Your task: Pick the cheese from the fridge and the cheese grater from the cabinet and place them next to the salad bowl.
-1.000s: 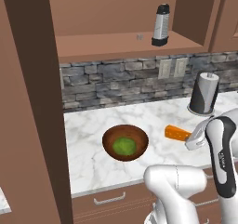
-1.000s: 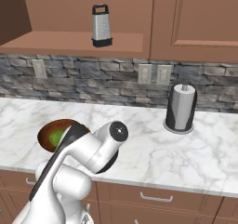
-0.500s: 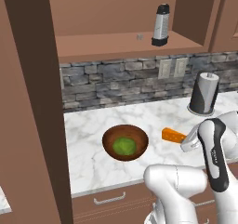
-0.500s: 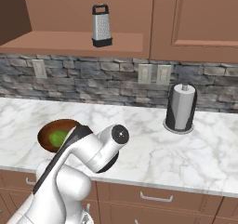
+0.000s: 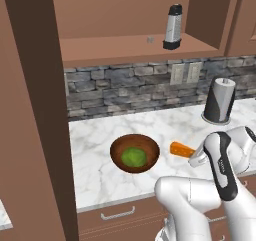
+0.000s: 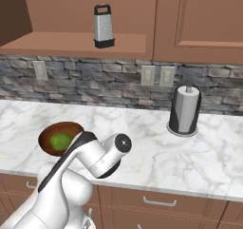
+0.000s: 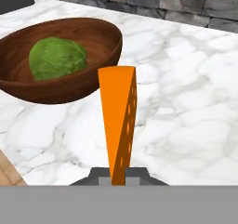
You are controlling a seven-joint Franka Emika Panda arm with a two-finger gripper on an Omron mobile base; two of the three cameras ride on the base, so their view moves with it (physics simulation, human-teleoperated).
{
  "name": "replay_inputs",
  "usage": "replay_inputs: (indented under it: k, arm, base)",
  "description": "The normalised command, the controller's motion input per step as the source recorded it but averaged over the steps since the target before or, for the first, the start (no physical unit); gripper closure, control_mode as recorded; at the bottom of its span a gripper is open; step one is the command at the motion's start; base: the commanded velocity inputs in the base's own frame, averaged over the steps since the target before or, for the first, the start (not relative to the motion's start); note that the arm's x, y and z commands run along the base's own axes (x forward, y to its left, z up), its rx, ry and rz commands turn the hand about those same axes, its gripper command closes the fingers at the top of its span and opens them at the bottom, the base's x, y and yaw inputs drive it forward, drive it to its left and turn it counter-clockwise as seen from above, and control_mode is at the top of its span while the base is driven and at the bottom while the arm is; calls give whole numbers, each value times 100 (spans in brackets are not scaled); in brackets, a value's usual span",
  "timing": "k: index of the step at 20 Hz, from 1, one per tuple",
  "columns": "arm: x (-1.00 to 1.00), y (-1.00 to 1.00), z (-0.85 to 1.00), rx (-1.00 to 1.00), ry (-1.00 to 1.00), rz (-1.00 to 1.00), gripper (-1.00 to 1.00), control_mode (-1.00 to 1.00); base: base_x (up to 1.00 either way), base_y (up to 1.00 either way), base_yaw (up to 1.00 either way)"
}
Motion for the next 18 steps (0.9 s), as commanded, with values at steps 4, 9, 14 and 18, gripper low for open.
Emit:
replay_inputs:
  k: [4, 9, 14, 18]
  arm:
    - [21, 0, -37, 0, 0, 0, 100, -100]
    - [22, 0, -42, 0, 0, 0, 100, -100]
    - [25, 0, -41, 0, 1, 0, 100, -100]
    - [22, 0, -43, 0, 0, 0, 100, -100]
  base:
    - [0, 0, 0]
    - [0, 0, 0]
    - [0, 0, 0]
    - [0, 0, 0]
